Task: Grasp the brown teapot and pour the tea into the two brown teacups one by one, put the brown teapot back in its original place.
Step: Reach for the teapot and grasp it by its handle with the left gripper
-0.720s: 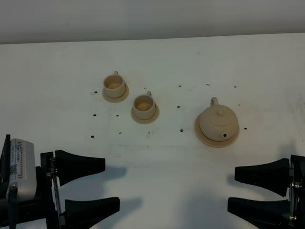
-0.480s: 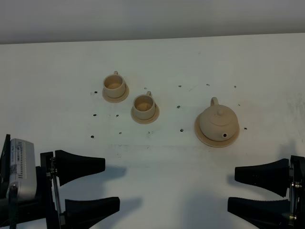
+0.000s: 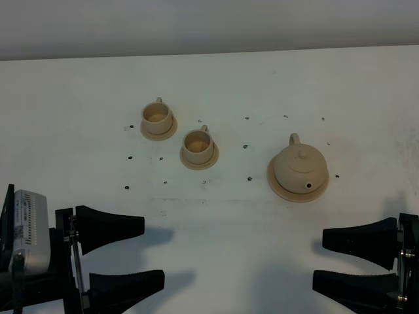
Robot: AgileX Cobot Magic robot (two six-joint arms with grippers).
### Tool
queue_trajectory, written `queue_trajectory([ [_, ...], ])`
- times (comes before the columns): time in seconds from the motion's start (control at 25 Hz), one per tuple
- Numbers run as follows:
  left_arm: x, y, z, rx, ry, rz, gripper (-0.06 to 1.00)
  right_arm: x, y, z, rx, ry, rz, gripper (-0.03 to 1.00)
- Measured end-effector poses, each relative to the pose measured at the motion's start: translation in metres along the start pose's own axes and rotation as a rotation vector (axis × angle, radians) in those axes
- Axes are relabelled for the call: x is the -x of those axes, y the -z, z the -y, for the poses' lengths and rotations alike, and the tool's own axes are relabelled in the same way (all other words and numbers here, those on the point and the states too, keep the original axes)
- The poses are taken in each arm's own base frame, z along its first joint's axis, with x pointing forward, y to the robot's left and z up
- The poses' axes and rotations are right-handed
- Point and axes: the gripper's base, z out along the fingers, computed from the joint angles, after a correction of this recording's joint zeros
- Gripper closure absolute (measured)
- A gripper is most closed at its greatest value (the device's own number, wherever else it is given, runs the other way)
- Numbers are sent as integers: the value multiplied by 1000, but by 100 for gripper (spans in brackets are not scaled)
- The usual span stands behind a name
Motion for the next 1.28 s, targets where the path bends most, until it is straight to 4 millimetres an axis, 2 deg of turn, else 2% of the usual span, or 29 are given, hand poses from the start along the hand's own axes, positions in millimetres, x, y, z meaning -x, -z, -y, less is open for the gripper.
queue_trajectory([
  [0.12,2,0,1,-10,-5,6,20,0,0,0,0,-1,2,41],
  [0.2,11,1,3,-25,-41,30,22,1,0,0,-3,-5,12,41],
  [0.48,75,26,31,17,-217,207,29,8,2,-4,-16,9,85,41],
  [0.64,95,46,50,138,-238,239,29,10,4,-6,-17,2,98,41],
  [0.8,97,66,68,282,-263,214,30,11,4,-8,-16,-6,104,41],
  [0.96,92,86,85,408,-210,192,30,11,4,-9,-15,-8,105,41],
  [1.28,74,125,102,724,23,45,36,11,4,-9,-13,-33,104,41],
])
